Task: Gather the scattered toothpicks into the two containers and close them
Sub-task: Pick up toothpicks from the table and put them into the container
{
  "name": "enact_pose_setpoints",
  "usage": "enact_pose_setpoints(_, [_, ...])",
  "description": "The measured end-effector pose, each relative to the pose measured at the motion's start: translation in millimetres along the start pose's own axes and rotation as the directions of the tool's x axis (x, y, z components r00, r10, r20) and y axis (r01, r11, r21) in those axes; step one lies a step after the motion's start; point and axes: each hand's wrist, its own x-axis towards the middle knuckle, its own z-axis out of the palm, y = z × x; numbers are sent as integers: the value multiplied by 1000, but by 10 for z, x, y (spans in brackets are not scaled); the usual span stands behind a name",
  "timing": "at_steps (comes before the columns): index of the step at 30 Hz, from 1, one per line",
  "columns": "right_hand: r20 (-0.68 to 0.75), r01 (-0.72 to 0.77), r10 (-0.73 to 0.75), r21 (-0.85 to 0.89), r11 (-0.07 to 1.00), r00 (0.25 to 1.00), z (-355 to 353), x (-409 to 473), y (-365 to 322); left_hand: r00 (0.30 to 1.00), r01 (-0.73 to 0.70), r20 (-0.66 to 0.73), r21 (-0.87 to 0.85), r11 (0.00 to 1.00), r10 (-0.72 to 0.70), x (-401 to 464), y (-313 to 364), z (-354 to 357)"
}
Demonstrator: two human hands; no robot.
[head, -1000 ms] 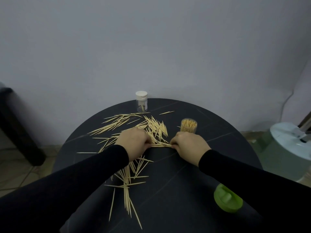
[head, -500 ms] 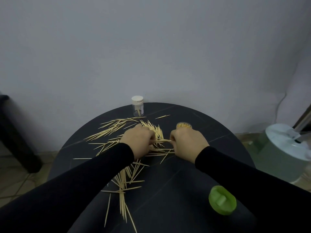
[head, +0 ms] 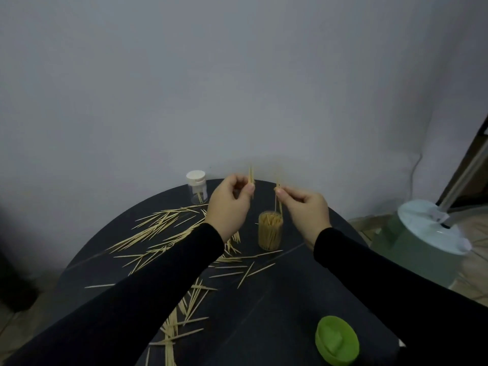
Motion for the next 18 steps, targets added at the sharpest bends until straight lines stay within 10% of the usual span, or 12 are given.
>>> enact_pose_setpoints(18, [187, -42, 51, -53, 998, 981, -85, 50, 422, 977, 13, 203, 253, 968, -66, 12, -427, 181])
